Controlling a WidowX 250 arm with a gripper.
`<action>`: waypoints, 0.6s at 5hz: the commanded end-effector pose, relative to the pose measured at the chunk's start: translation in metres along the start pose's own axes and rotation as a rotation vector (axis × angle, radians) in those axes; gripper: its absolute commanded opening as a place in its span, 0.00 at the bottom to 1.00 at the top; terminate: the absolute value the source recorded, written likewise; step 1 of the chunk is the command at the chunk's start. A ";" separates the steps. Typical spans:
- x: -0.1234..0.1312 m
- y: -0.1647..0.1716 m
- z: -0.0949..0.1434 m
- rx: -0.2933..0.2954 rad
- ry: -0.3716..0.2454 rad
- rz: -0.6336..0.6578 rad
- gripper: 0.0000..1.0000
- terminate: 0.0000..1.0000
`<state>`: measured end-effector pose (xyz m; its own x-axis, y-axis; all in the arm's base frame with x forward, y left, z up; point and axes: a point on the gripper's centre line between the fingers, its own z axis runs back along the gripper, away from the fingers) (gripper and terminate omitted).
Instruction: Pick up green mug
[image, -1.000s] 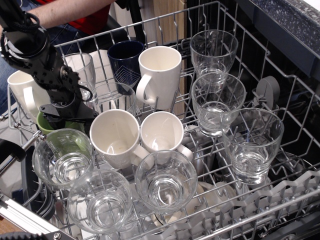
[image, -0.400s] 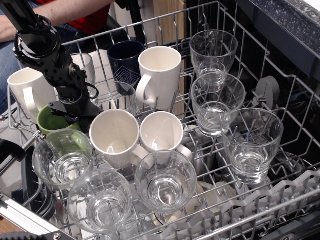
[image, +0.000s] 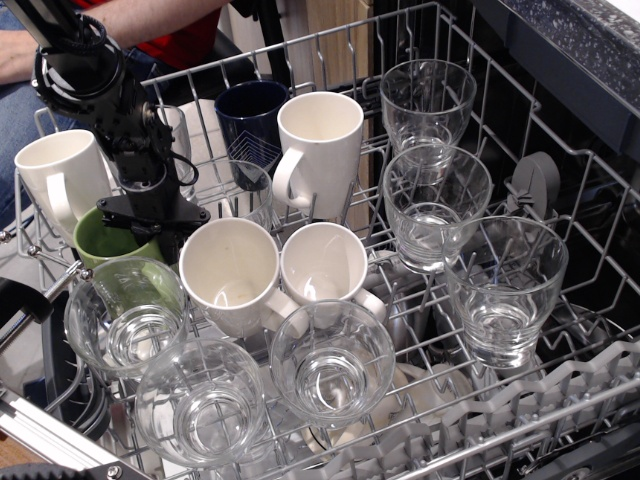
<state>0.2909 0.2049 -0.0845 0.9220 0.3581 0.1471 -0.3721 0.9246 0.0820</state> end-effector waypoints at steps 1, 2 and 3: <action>0.002 0.007 0.076 -0.008 -0.088 -0.027 0.00 0.00; 0.009 0.004 0.103 -0.014 -0.090 -0.014 0.00 0.00; 0.022 0.002 0.132 -0.005 -0.068 0.008 0.00 0.00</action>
<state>0.2827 0.1864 0.0168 0.9272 0.3673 0.0737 -0.3713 0.9271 0.0504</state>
